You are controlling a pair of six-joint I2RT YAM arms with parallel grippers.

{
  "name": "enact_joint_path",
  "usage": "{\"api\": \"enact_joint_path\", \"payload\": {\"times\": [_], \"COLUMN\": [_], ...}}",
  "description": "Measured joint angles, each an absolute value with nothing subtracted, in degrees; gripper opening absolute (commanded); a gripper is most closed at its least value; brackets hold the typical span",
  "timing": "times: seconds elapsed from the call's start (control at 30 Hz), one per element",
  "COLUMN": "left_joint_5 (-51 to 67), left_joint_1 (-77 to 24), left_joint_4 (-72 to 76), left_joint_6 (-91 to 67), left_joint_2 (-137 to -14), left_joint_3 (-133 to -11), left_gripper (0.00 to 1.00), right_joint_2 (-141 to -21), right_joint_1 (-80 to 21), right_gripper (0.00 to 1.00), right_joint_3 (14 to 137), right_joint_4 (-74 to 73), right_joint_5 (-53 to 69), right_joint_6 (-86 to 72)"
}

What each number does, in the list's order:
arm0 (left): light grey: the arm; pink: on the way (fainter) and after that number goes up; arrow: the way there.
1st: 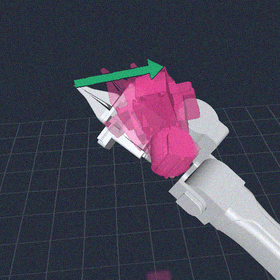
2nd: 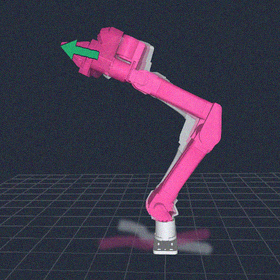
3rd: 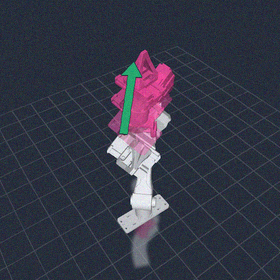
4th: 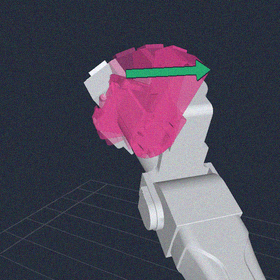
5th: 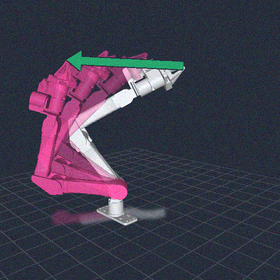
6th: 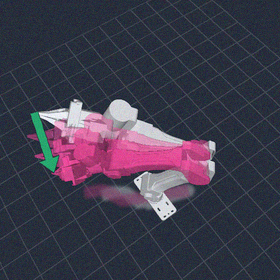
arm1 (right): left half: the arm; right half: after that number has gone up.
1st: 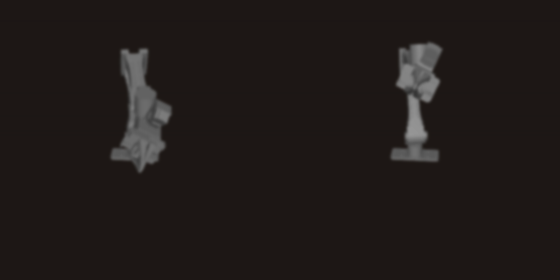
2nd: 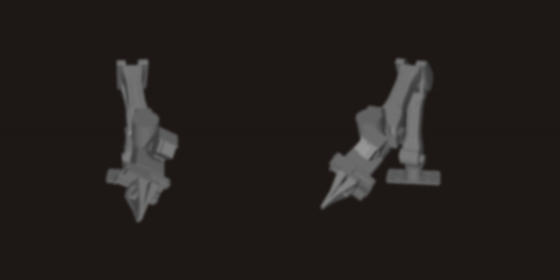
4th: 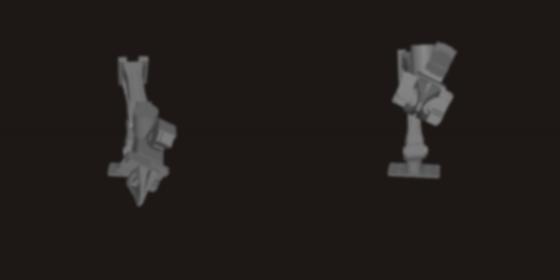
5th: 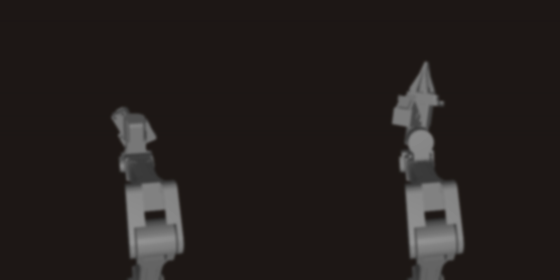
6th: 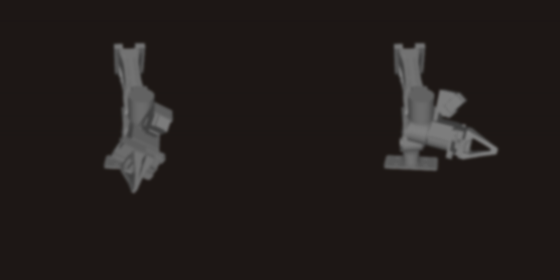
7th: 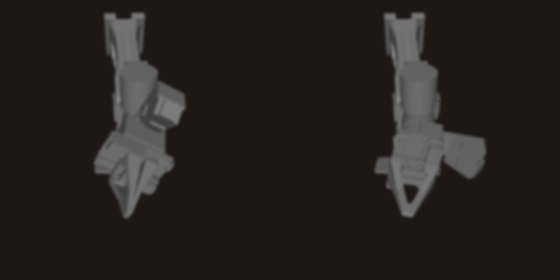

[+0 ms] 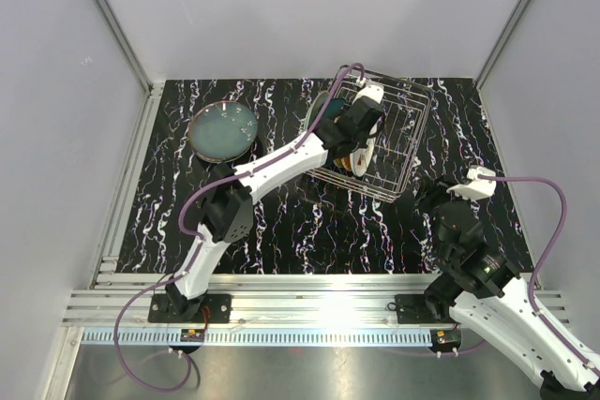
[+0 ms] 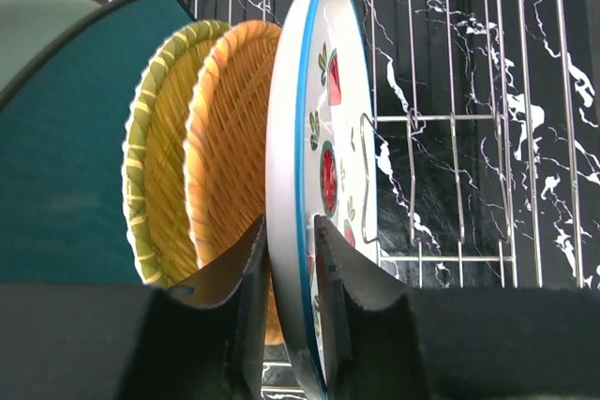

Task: Load the plates into the dish rack
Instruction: Insert the plate into the dish rack

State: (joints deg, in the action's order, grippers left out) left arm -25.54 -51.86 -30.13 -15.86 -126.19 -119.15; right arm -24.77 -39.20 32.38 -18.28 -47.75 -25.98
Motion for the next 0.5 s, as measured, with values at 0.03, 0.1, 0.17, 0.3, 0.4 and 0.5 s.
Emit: {"api": "enact_joint_path", "payload": {"times": [0.03, 0.1, 0.17, 0.3, 0.4, 0.5], "left_joint_5": [-25.5, -25.8, -25.8, -25.8, -25.8, -25.9], "left_joint_1": [-51.9, -51.7, -51.5, -51.5, -51.5, -51.5], "left_joint_4": [-30.0, -29.9, -29.9, -29.9, -29.8, -29.7], "left_joint_6": [-15.9, -15.7, -15.7, -15.6, -15.6, -15.5], "left_joint_2": [-126.2, -126.2, -126.2, -126.2, -126.2, -126.2], "left_joint_3": [-119.2, -119.4, -119.6, -119.7, -119.5, -119.3], "left_gripper": [0.28, 0.30, 0.31, 0.32, 0.36, 0.40], "right_joint_2": [-24.8, -24.8, -24.8, -24.8, -24.9, -25.0], "right_joint_1": [-39.2, -39.2, -39.2, -39.2, -39.2, -39.2], "right_gripper": [0.37, 0.37, 0.37, 0.37, 0.37, 0.38], "right_joint_3": [32.4, 32.4, 32.4, 32.4, 32.3, 32.3], "right_joint_4": [-18.3, -18.3, -18.3, -18.2, -18.2, -18.2], "right_joint_5": [-47.7, -47.5, -47.4, -47.4, -47.4, -47.4], "right_joint_6": [-25.9, -25.9, -25.9, -25.8, -25.8, -25.8]}}
